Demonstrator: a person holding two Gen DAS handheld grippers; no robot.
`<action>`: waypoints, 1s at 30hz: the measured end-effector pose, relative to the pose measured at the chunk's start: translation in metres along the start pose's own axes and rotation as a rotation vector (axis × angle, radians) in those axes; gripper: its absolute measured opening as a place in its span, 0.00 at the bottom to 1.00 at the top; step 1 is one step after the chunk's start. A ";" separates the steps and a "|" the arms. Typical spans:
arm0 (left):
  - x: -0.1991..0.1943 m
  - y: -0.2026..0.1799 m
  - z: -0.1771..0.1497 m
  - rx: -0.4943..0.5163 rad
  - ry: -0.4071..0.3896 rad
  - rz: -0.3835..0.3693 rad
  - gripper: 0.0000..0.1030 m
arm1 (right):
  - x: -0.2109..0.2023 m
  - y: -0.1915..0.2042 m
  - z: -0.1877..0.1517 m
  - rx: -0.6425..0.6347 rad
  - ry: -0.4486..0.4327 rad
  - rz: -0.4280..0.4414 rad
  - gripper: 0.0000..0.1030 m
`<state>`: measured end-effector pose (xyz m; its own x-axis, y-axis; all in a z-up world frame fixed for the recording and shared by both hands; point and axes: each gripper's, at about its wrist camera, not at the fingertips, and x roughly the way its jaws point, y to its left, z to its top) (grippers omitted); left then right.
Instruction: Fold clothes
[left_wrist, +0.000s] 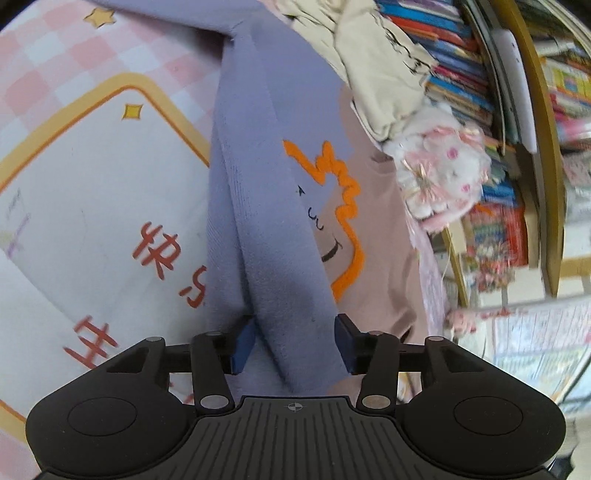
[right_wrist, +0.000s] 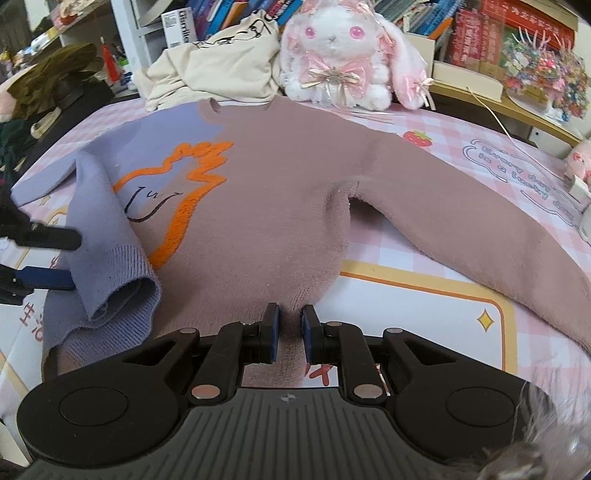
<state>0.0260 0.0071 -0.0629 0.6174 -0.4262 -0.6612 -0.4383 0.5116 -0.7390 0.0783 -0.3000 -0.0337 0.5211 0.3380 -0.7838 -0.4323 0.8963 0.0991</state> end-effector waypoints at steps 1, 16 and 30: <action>0.002 0.000 -0.001 -0.013 -0.010 0.002 0.45 | 0.000 -0.001 0.000 -0.003 -0.001 0.007 0.14; -0.136 0.055 -0.011 0.003 -0.318 0.060 0.02 | -0.001 -0.006 -0.001 -0.007 -0.010 0.030 0.14; -0.101 0.066 0.022 0.404 -0.259 0.418 0.47 | -0.009 -0.007 -0.004 0.152 0.023 0.051 0.41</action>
<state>-0.0507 0.1000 -0.0424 0.6077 0.0390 -0.7932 -0.4266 0.8585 -0.2847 0.0733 -0.3104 -0.0297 0.4831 0.3793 -0.7891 -0.3408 0.9117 0.2296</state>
